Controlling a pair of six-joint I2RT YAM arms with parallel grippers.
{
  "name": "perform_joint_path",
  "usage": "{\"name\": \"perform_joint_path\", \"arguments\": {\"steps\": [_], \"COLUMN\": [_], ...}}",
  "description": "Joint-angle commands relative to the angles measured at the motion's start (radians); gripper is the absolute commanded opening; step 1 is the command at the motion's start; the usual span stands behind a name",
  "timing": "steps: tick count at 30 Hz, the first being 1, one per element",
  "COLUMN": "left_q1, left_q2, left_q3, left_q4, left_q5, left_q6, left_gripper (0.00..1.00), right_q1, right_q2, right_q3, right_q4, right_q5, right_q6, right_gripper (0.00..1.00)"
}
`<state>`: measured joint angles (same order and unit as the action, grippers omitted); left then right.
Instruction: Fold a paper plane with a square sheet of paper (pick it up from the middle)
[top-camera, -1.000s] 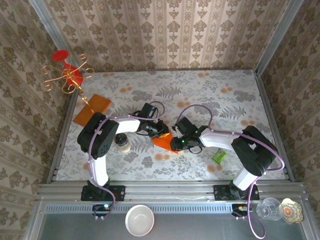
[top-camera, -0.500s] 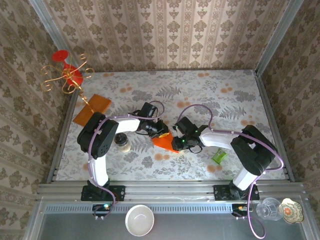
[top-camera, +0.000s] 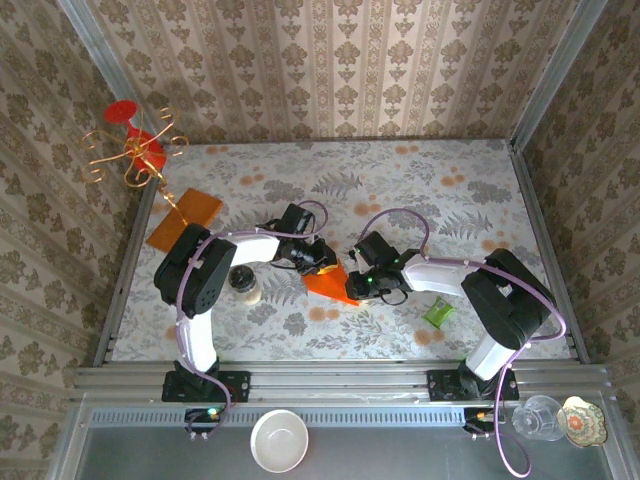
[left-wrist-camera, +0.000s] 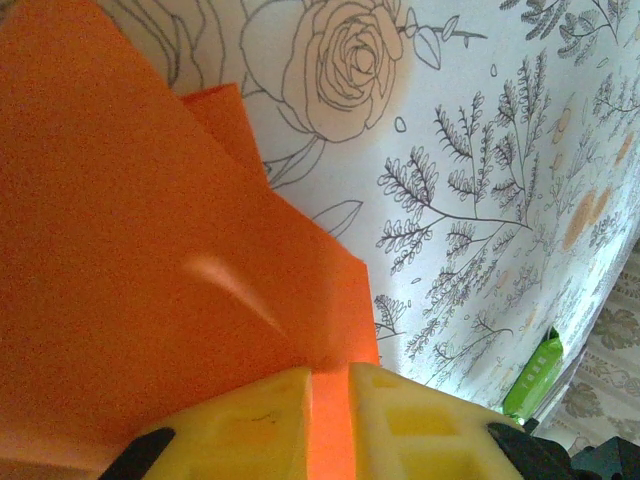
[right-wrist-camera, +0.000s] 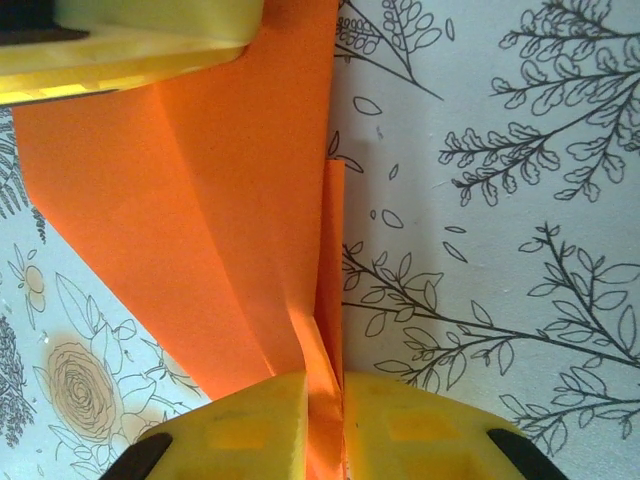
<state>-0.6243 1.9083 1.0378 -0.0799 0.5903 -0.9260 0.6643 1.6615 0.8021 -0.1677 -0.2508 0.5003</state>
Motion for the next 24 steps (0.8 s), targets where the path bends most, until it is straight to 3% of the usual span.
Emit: {"name": "perform_joint_path", "arguments": {"steps": [1,18,24], "left_q1": [-0.016,-0.021,-0.020], "left_q2": [-0.038,0.048,0.077], "left_q3": [0.019,0.005,-0.001], "left_q4": [-0.024,-0.063,-0.123], "left_q5": [0.000,-0.046,-0.087], "left_q6": [0.024,0.005,0.014], "left_gripper": [0.19,0.17,0.16], "right_q1": [0.011,0.003,-0.006], "right_q2": [0.058,0.061,-0.024], "right_q3": [-0.026,-0.028,-0.019], "right_q4": [0.012,0.009,-0.007], "right_q5": [-0.039,-0.038,-0.029], "right_q6": [0.012,0.034,0.069], "right_gripper": [0.18,0.17,0.22]}}
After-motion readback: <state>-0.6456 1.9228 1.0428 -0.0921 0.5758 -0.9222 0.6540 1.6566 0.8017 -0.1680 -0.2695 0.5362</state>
